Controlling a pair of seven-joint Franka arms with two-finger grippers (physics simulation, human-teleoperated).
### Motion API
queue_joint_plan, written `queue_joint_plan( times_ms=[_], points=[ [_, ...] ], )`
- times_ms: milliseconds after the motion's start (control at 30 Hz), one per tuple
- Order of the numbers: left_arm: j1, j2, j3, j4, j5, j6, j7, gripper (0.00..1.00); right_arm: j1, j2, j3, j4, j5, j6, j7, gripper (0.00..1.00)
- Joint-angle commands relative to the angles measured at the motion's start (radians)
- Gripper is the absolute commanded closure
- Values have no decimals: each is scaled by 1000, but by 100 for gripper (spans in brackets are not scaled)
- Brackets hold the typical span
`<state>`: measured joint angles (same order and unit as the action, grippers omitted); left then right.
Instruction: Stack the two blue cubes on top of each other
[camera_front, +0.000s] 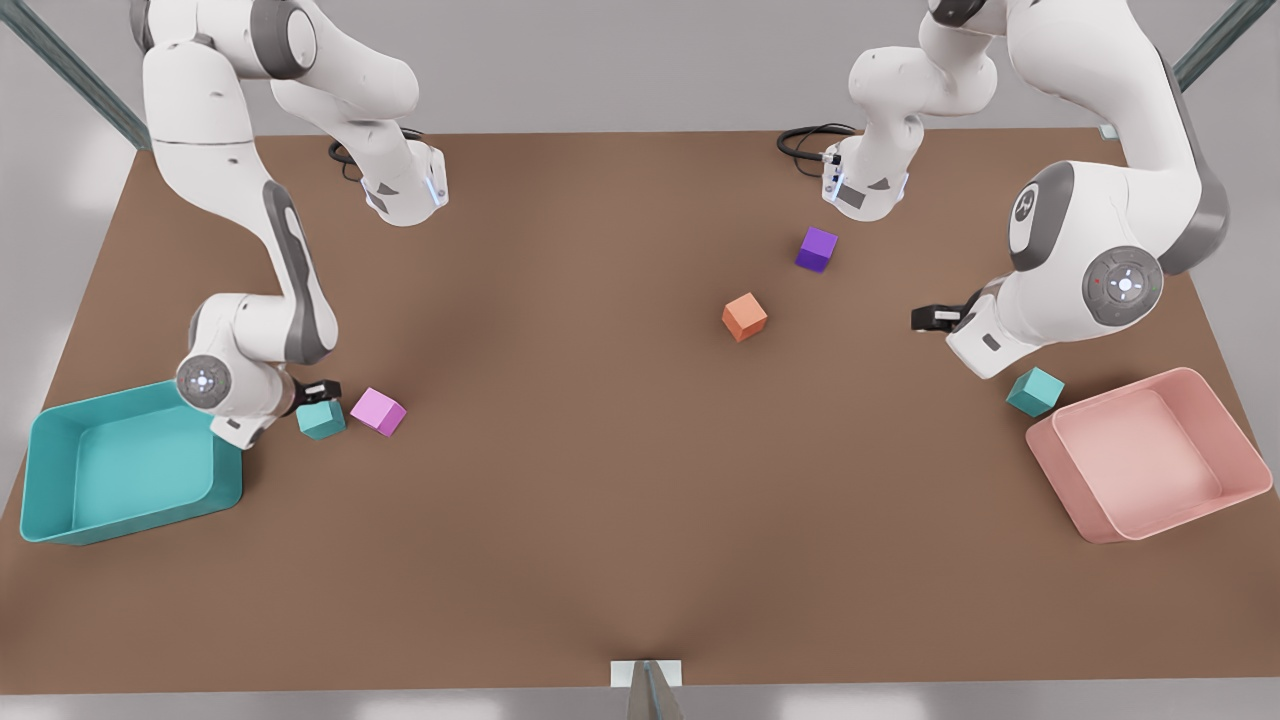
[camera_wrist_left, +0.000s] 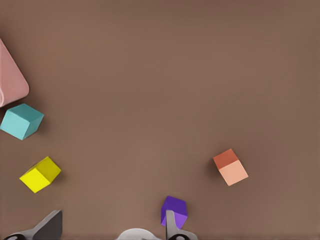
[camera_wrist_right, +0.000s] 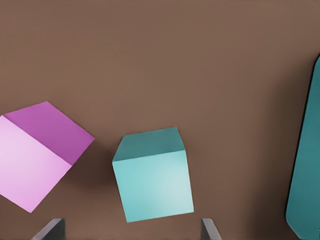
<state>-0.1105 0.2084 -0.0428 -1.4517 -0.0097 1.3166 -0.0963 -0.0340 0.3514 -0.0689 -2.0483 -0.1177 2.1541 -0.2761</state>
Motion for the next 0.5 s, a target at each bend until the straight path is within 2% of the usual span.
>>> queue_joint_plan(
  times_ms=[0,467],
  points=[
    [0,-1,0,1,0,-7,-7,0,0,12,0,0,-19,33,-69,0],
    [0,0,-2,1,0,-5,-5,0,-30,63,1,-23,-7,35,-57,0]
  ],
)
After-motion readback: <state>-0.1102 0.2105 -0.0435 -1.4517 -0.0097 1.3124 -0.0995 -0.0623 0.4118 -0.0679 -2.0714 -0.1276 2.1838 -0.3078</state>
